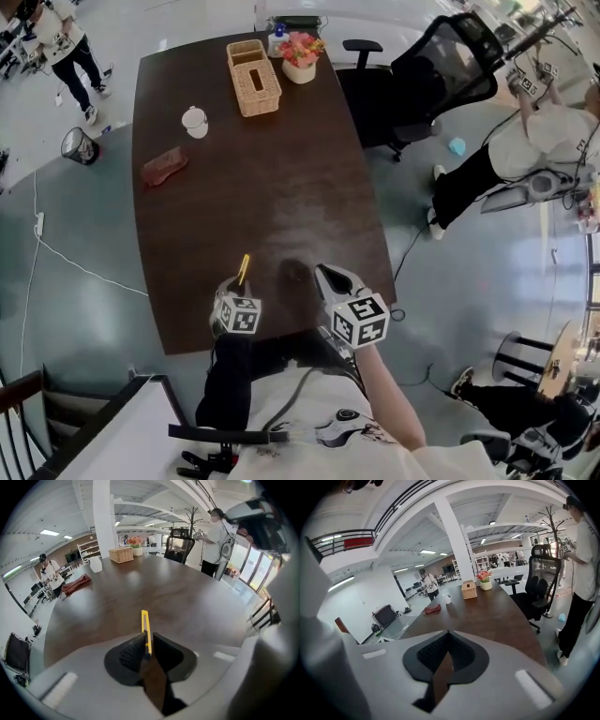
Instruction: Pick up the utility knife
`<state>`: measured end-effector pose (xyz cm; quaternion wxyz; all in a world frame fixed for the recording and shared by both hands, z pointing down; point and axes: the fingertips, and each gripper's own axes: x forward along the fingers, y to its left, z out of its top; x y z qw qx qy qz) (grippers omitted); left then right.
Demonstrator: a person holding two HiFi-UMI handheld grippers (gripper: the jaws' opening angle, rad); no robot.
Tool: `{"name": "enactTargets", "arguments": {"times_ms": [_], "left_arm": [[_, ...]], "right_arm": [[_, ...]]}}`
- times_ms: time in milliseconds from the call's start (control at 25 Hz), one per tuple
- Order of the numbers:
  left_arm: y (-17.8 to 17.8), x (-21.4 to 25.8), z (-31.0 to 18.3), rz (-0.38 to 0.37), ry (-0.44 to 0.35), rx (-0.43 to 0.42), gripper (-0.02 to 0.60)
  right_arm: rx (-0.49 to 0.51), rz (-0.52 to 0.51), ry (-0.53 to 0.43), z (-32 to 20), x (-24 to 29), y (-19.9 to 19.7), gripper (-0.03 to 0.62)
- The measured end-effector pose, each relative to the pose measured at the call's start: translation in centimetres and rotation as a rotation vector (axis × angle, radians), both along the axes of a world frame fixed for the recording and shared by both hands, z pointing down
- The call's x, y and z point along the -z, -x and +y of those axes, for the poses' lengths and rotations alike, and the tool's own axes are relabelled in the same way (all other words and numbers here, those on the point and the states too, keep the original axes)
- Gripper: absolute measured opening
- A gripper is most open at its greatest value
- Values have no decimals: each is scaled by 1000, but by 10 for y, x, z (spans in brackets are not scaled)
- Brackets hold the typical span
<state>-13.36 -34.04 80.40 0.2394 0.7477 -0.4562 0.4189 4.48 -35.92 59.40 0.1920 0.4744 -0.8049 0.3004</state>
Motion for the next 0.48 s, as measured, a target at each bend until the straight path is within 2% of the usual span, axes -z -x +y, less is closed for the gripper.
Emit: {"name": "enactTargets", "arguments": {"times_ms": [480], "left_arm": [[-3,-9,1,-28,21,-23,51]], "right_arm": [[-5,-1,36,8,-9,-5,2]]}}
